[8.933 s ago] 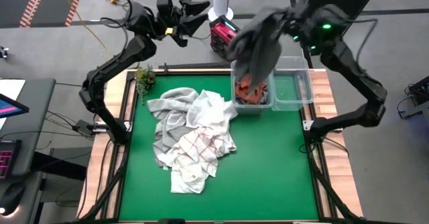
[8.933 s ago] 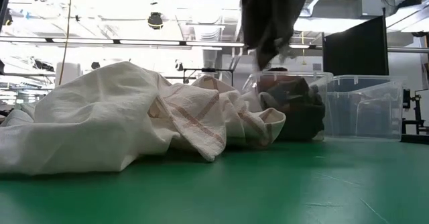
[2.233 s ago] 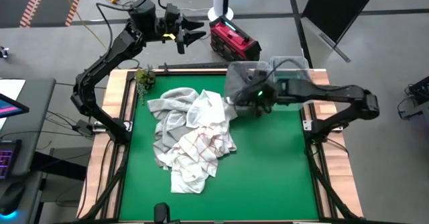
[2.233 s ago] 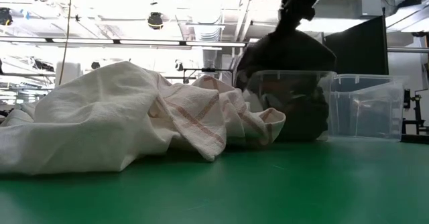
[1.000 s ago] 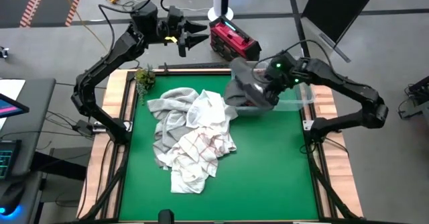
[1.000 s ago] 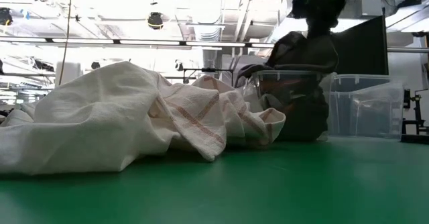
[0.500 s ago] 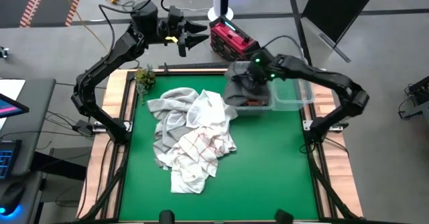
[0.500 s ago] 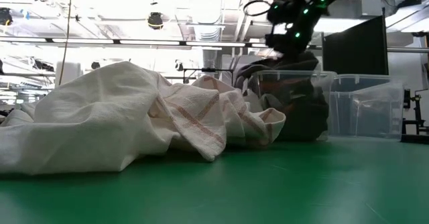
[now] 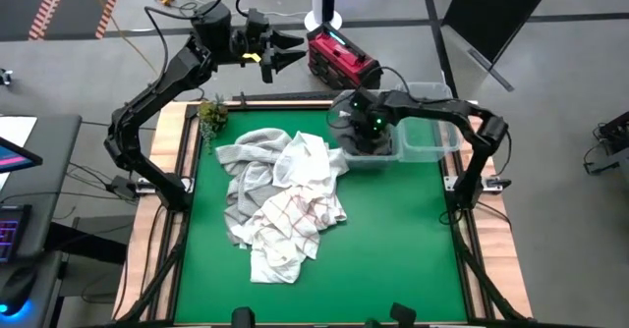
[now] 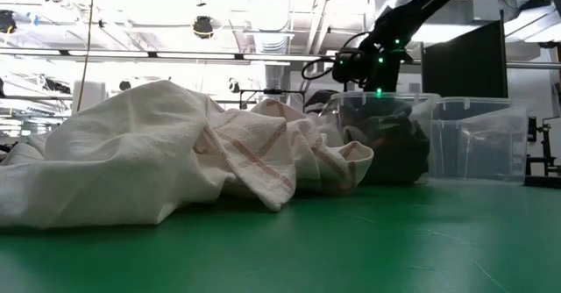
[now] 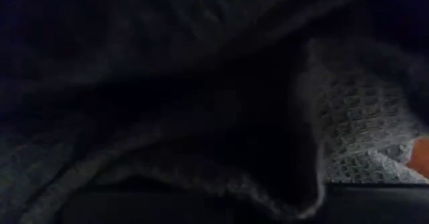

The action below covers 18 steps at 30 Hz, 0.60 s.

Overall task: Sort towels by color in basket
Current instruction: Put the dark gray towel into the left transparent bin

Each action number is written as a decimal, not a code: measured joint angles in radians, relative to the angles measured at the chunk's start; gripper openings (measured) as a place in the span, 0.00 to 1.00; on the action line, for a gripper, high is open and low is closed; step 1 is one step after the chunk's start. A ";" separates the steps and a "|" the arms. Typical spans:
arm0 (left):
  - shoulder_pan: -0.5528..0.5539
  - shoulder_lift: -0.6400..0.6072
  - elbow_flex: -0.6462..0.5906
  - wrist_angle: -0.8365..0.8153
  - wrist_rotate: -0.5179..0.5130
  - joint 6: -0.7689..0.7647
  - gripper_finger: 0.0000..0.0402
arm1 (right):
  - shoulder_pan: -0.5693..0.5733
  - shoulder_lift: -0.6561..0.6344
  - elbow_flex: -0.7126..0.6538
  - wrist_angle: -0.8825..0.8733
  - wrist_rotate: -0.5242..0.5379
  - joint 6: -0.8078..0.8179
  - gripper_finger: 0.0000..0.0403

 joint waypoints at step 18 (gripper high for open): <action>0.000 0.000 0.000 0.000 0.000 0.026 0.56 | -0.041 -0.340 0.096 -0.217 -0.004 -0.077 0.69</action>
